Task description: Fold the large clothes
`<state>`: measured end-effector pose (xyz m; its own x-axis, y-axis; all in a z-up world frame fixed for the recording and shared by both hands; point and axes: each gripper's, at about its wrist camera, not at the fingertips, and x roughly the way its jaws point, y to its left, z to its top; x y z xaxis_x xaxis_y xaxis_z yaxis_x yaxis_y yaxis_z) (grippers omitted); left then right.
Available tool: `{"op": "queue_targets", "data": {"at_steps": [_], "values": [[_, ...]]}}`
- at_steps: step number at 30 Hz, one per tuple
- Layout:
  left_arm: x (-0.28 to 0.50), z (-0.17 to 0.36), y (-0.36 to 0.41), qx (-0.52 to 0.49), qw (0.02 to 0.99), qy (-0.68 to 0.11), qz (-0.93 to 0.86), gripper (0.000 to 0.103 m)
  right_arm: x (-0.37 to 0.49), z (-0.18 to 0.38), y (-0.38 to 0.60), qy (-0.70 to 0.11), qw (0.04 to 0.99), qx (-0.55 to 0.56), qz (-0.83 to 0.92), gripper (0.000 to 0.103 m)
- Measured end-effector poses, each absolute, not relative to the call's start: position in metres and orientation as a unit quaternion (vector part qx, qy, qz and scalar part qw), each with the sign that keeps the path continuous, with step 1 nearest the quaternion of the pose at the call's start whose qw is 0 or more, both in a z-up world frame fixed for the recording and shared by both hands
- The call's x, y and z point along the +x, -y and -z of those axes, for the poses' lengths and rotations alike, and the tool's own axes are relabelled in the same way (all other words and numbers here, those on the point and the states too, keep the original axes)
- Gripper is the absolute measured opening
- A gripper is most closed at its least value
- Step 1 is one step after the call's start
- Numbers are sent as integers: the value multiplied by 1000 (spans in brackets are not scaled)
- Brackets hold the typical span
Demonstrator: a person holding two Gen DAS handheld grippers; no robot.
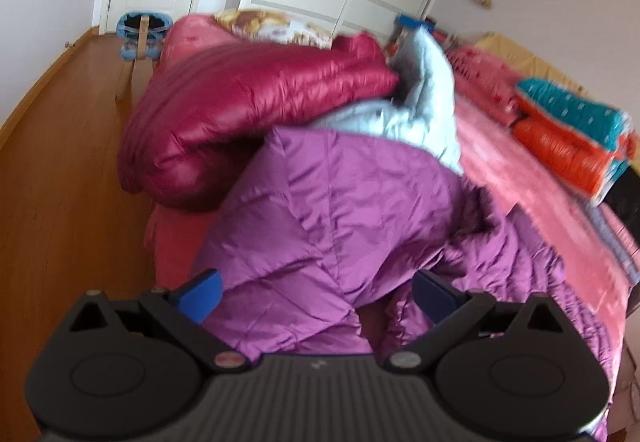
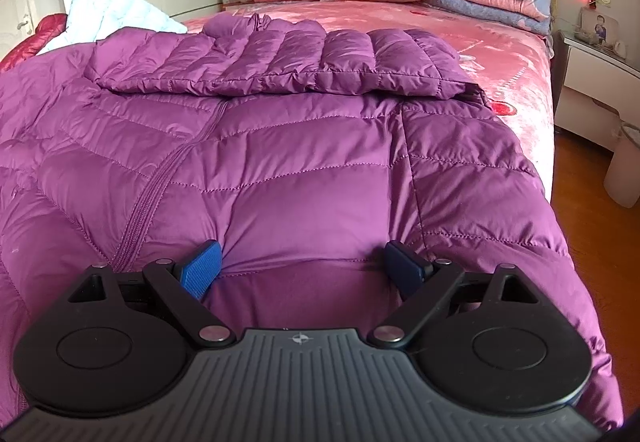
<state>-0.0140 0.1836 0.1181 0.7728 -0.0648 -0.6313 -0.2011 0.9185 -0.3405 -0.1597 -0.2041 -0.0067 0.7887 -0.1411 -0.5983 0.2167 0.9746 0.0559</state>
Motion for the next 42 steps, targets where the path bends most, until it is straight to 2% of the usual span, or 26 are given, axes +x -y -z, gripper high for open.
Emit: {"op": "queue_targets", "data": {"at_steps": [13,16,19,21,22,24,26,30,37,42], "values": [[35,-73,-155,-80,899,-424,-77,101,-159,8,205,-308,946,59,86,103],[37,-66,-159,-79,893,-435,-86,99,-157,8,206,-307,946,58,84,103],[32,-64,-163,-84,895,-433,-74,80,-156,9,206,-307,946,58,83,103],[28,-65,-163,-88,898,-426,-60,54,-156,9,206,-306,947,57,82,103],[25,-67,-165,-95,899,-423,-56,49,-156,9,206,-307,946,57,83,103],[20,-70,-170,-106,901,-417,-53,32,-156,9,206,-307,946,57,82,103],[14,-75,-176,-125,903,-408,-50,23,-156,9,205,-307,946,57,83,103],[7,-93,-194,-188,902,-386,-39,17,-156,9,205,-307,946,57,83,103],[6,-169,-211,-256,913,-319,3,17,-153,7,205,-315,944,54,82,103],[21,-223,-188,-279,914,-290,59,17,-149,3,203,-324,941,47,86,103]]}}
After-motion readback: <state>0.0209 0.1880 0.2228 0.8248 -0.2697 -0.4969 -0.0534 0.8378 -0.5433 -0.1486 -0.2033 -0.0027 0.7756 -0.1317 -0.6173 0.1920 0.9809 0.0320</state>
